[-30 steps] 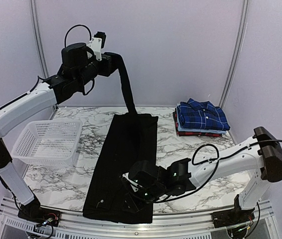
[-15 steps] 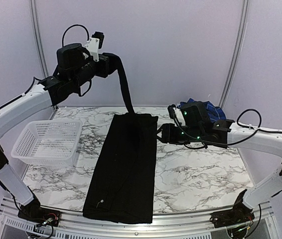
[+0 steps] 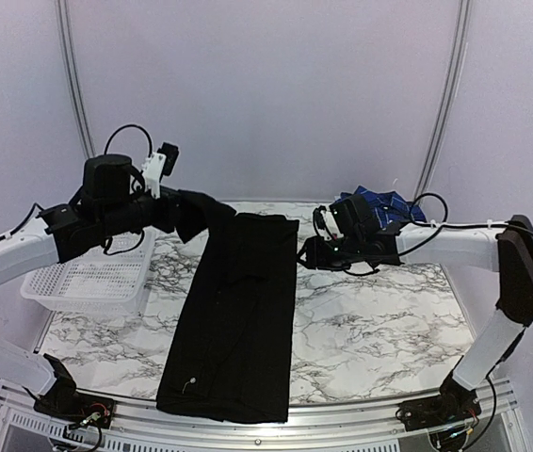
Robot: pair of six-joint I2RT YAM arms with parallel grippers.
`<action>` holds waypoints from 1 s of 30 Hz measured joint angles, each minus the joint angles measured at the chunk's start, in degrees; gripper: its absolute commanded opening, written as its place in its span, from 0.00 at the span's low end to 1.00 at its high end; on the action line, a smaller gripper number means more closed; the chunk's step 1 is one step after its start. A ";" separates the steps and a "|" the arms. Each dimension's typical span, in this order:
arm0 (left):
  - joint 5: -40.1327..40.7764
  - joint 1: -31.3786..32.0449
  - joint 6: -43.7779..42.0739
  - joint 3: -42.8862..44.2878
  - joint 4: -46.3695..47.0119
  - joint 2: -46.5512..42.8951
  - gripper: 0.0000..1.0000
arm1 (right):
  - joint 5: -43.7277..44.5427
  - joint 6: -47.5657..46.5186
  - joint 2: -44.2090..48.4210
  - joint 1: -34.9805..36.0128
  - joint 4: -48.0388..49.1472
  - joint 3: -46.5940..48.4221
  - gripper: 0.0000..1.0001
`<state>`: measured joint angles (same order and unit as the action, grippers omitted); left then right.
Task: Fold and stack the long sleeve shirts
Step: Fold the sleeve of the rectangle-folded shirt.
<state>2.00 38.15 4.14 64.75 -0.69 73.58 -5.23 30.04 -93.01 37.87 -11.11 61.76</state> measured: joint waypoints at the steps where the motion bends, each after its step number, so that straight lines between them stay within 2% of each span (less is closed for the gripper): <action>1: -2.27 0.15 1.55 -2.78 -0.15 -1.29 0.00 | -0.17 -0.35 -1.20 -0.46 -0.02 0.81 0.47; 6: -11.47 2.21 7.08 -11.23 -3.30 -3.26 0.00 | -1.90 -2.08 -8.04 -1.81 0.66 5.86 0.46; 11: -18.21 5.09 9.22 -12.37 -6.62 -2.99 0.00 | -3.50 -2.64 -10.25 -1.86 1.51 6.67 0.45; 15: -21.97 10.23 9.88 -12.20 -8.07 -0.50 0.00 | -4.00 -2.71 -10.38 -1.86 2.01 6.67 0.45; 17: -23.34 13.07 10.01 -12.20 -9.20 2.23 0.05 | -4.33 -2.86 -10.38 -1.86 2.32 6.58 0.45; 18: -23.78 13.97 10.01 -12.20 -9.77 3.39 0.09 | -4.42 -2.91 -10.38 -1.86 2.45 6.47 0.45; 20: -24.26 15.96 10.25 -12.35 -11.15 6.01 0.25 | -4.63 -3.13 -10.36 -1.86 2.75 5.88 0.45; 23: -24.02 17.11 10.88 -13.16 -12.22 8.20 0.56 | -5.05 -3.48 -10.36 -1.84 2.78 4.66 0.46; 28: -20.87 17.70 12.02 -13.84 -13.55 8.04 0.74 | -5.66 -4.20 -9.03 -1.20 2.71 1.53 0.48; 30: -19.12 17.75 12.55 -13.92 -13.51 7.04 0.75 | -5.60 -4.52 -7.76 -0.33 2.58 0.22 0.48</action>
<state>-17.12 55.90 16.69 50.83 -14.20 80.62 -10.83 25.52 -100.77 37.54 -8.54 61.98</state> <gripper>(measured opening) 0.724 0.479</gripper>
